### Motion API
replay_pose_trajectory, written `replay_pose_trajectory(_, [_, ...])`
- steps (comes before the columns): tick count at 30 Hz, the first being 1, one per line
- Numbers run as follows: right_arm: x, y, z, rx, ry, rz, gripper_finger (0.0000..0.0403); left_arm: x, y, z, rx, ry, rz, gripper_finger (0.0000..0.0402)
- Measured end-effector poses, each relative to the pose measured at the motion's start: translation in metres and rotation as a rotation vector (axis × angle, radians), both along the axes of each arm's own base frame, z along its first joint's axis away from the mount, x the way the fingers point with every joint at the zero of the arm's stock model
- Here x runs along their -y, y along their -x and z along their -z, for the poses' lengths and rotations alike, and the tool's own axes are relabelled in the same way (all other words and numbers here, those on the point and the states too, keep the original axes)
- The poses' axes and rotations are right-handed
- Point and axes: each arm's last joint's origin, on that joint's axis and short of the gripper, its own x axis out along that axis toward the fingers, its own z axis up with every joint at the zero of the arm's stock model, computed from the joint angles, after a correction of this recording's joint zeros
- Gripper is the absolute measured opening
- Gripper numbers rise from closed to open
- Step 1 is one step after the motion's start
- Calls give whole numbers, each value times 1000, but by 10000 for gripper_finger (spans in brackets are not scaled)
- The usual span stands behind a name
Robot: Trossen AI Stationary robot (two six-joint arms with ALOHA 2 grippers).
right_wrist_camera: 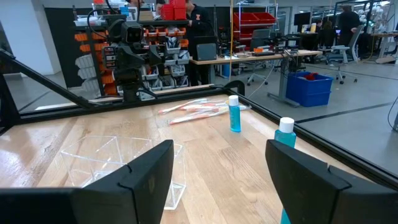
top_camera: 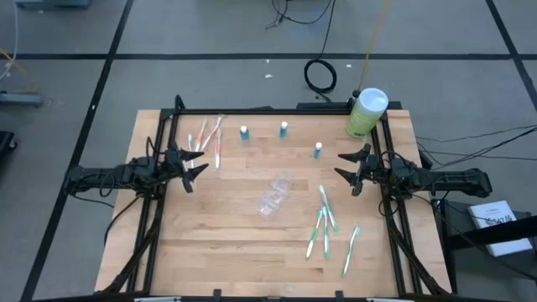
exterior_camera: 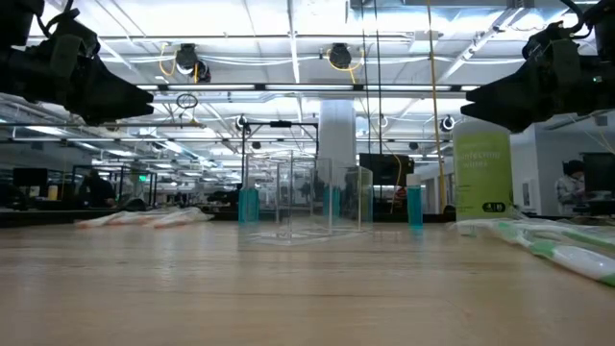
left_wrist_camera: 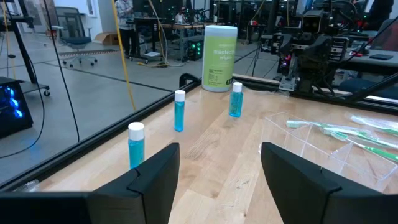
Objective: Pick & Place toothbrushing station
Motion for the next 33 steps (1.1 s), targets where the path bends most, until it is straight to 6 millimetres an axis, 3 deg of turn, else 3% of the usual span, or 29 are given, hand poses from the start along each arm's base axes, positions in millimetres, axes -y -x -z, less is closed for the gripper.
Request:
replay_pose_trajectory(14, [0, 0, 0, 0, 0, 0, 247, 0, 0, 0, 0, 0, 0, 235])
replay_pose_trajectory(20, [5, 1, -1, -206, 543, 141, 247, 0, 0, 0, 0, 0, 0, 234])
replay_pose_trajectory(23, [4, 1, -1, -279, 731, 136, 247, 0, 0, 0, 0, 0, 0, 234])
replay_pose_trajectory(29, [4, 1, -3, -319, 878, 139, 247, 0, 0, 0, 0, 0, 0, 235])
replay_pose_trajectory(33, [4, 1, -4, -284, 844, 133, 247, 0, 0, 0, 0, 0, 0, 235])
